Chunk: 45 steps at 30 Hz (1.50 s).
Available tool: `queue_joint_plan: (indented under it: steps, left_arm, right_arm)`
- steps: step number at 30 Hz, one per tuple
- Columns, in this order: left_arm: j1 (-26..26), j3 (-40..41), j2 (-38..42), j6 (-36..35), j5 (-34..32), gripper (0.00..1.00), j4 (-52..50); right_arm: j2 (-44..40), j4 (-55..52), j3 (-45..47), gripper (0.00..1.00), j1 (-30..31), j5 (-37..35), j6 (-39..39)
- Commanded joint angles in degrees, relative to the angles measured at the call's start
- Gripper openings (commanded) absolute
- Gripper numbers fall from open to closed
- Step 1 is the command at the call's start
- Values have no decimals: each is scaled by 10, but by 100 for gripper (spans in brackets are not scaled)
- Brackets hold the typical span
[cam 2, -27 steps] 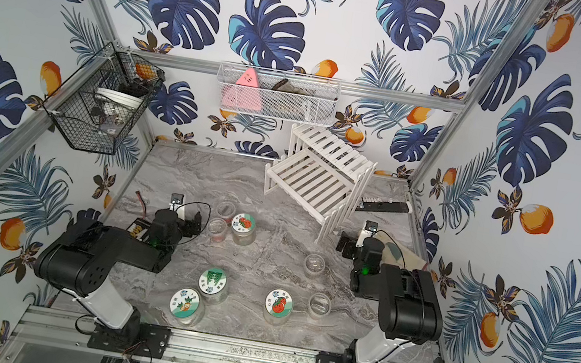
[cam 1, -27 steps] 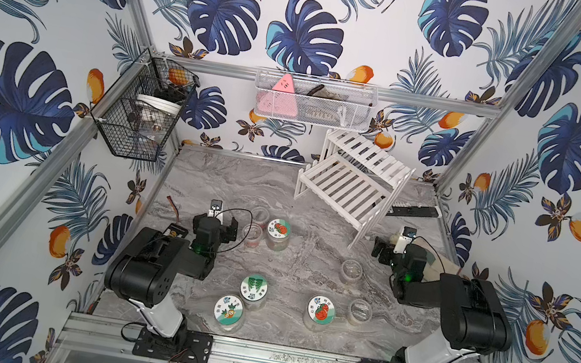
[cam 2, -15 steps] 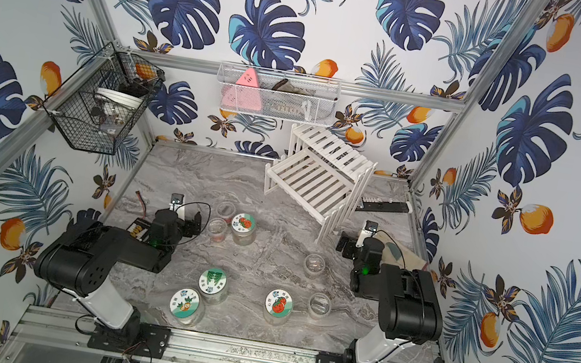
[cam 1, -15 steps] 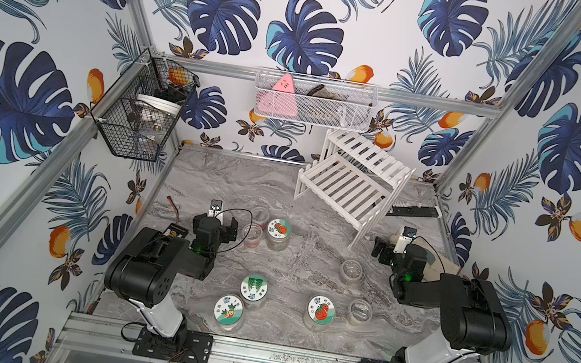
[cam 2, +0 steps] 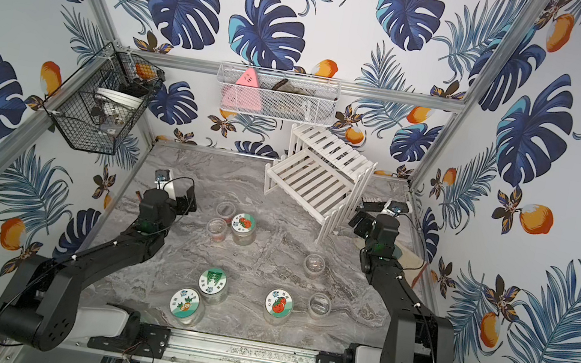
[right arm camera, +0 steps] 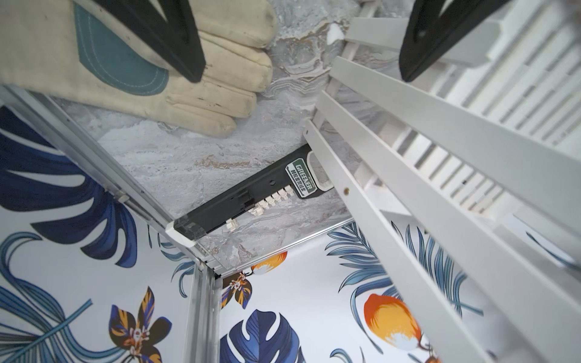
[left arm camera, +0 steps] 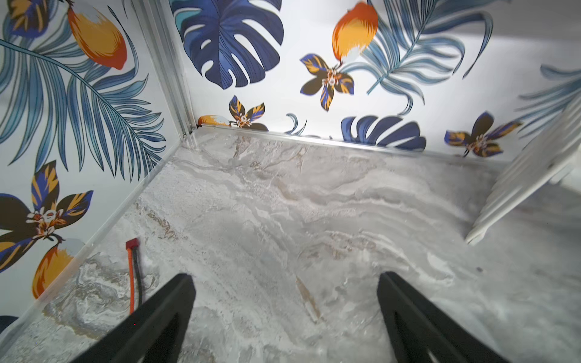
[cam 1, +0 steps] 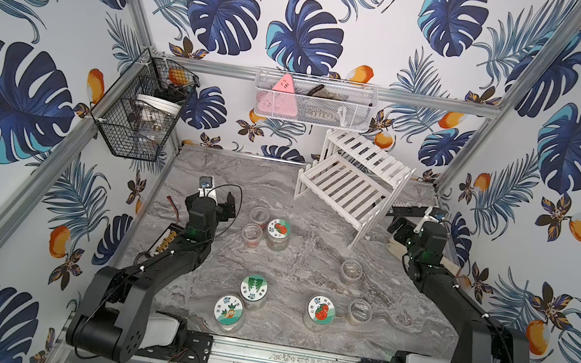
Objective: Place the seed container on the shelf
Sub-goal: Adjust the shelf at the center of the board.
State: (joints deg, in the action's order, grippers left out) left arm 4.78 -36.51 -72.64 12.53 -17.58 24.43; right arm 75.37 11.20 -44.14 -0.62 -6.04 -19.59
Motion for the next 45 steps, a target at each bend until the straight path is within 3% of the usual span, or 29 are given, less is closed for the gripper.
queue_joint_plan:
  steps: [1, 4, 9, 11, 17, 22, 30, 39, 41, 45]
  left_arm:
    - [0, -97, 9, 154, -18, 99, -253]
    - [-2, -183, -14, 180, 35, 99, -385]
    - [-2, -191, -5, 135, 188, 99, -366]
    - [-1, -185, 0, 144, 227, 99, -352]
    - [2, -194, -17, 135, 307, 99, -336]
    - [24, -222, -40, 112, 302, 99, -359]
    - [90, -317, -134, 65, 307, 99, -396]
    - [166, -476, -275, 30, 316, 99, -427]
    - [184, -517, -310, 19, 323, 99, -433]
    - [211, -610, -394, 2, 323, 99, -453]
  right_arm:
    - [-11, -214, -57, 100, -1, 126, -84]
    - [-6, -279, -103, 94, 0, 196, -112]
    - [48, -376, -192, 81, 6, 229, -119]
    - [63, -382, -206, 76, 16, 219, -124]
    - [128, -430, -294, 75, 86, 110, -126]
    - [167, -465, -323, 70, 99, 57, -137]
    - [127, -467, -263, 67, 95, -18, -109]
    - [54, -500, -232, 65, 55, -22, -72]
    - [34, -484, -225, 65, 44, 2, -75]
    - [21, -438, -228, 69, -3, 130, -103]
